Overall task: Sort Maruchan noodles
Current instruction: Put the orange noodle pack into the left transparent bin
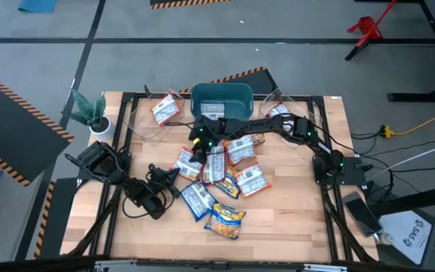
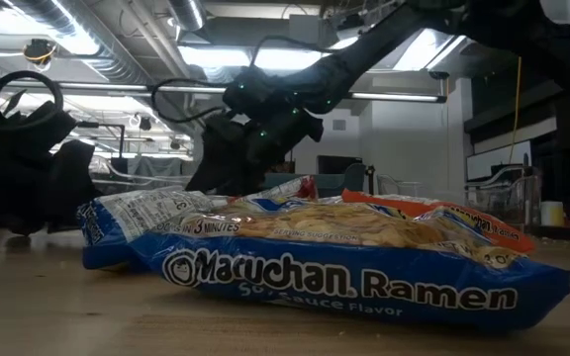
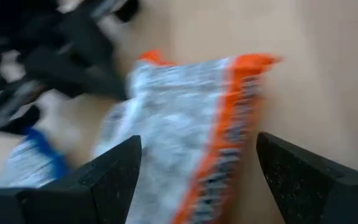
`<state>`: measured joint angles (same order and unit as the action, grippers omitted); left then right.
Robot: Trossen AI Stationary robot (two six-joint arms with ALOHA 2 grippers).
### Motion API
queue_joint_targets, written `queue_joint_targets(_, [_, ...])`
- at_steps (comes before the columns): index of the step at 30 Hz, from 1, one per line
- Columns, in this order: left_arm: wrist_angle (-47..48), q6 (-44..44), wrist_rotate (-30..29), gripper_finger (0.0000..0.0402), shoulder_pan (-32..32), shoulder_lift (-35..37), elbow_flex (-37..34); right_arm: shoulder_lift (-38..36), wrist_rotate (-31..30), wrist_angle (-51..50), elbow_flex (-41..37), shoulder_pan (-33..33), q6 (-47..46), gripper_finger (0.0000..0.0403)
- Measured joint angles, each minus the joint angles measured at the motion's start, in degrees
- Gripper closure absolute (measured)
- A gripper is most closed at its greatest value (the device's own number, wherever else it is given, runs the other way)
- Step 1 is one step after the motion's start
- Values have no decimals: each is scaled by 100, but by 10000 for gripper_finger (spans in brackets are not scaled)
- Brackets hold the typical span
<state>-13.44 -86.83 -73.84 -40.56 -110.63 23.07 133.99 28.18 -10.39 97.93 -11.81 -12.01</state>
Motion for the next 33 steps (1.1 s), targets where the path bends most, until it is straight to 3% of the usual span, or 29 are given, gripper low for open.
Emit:
queue_joint_targets(4, [-5,-2,-1,402,4,0,0,1,244,-59,0,17,-9,99])
queue_joint_targets(18, [-11,-4,-21,402,50,0,2,46,209,-11,-3,225,41,106])
queue_joint_targets(33, [-41,230,-60,402,61,-2,141,55,540,-288,401,271,-280,242])
